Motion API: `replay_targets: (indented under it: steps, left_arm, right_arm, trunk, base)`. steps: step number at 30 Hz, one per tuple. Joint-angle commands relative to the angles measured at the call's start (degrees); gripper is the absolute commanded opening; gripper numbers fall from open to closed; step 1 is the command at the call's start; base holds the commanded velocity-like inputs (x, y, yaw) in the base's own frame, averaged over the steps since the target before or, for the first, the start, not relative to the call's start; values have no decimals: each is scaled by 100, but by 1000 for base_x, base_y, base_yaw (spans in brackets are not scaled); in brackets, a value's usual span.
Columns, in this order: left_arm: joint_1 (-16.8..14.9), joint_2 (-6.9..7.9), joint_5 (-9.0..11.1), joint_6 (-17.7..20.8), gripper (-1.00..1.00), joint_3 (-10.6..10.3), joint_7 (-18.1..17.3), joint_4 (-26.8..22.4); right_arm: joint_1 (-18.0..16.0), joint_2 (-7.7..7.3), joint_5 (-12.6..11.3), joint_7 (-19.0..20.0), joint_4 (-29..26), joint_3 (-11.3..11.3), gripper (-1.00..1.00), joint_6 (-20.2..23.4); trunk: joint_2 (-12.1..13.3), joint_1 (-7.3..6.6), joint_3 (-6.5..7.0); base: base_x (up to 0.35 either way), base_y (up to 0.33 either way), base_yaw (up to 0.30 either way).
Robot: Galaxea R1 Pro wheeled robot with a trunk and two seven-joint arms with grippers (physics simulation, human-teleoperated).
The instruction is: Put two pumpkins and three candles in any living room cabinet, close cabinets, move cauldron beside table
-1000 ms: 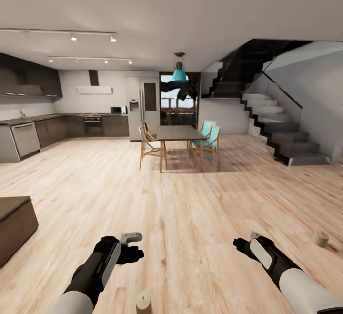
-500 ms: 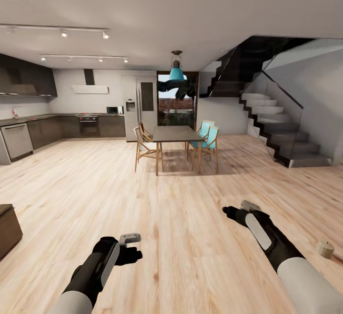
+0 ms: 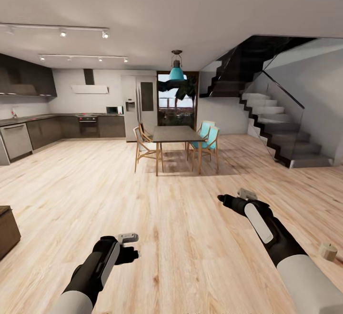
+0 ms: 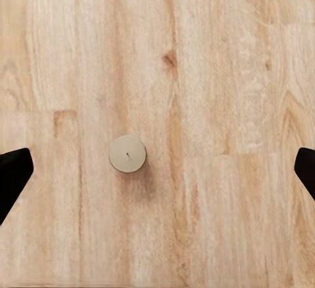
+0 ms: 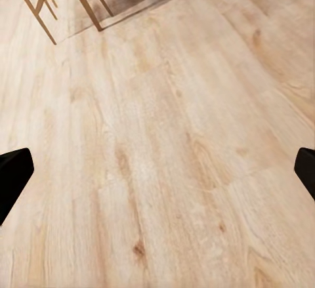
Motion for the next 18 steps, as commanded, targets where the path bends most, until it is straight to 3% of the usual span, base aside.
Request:
replay_targets:
  steps: [1,4,6,12,15,18]
  left_arm:
    - [-3,-10,54,27,100,18,233,-8]
    - [-3,-25,148,28,100,28,527,-8]
    - [-3,-31,320,25,100,25,640,-7]
    - [-3,-17,515,18,100,10,719,-12]
    - [-3,-16,527,15,100,11,723,-14]
    - [-3,-14,530,11,100,11,715,-14]
  right_arm:
    - [-5,-7,-67,-58,-11,23,100,5]
    - [-5,-6,-73,-59,-11,27,100,5]
    - [-5,-6,-76,-55,-4,28,100,3]
    - [-5,-10,-65,16,7,41,100,-4]
    - [-5,-7,-56,386,75,83,100,5]
    - [-5,-6,-28,1396,410,151,100,128]
  trunk:
    - [-4,-1,-7]
    - [-4,-1,-7]
    - [-4,-1,-7]
    - [-4,-1,-7]
    - [-4,-1,-7]
    - [-4,-1,-7]
  base:
    - [-47,113,0]
    - [-21,88,0]
    - [-8,34,0]
    - [-2,9,0]
    - [0,0,0]
    - [0,0,0]
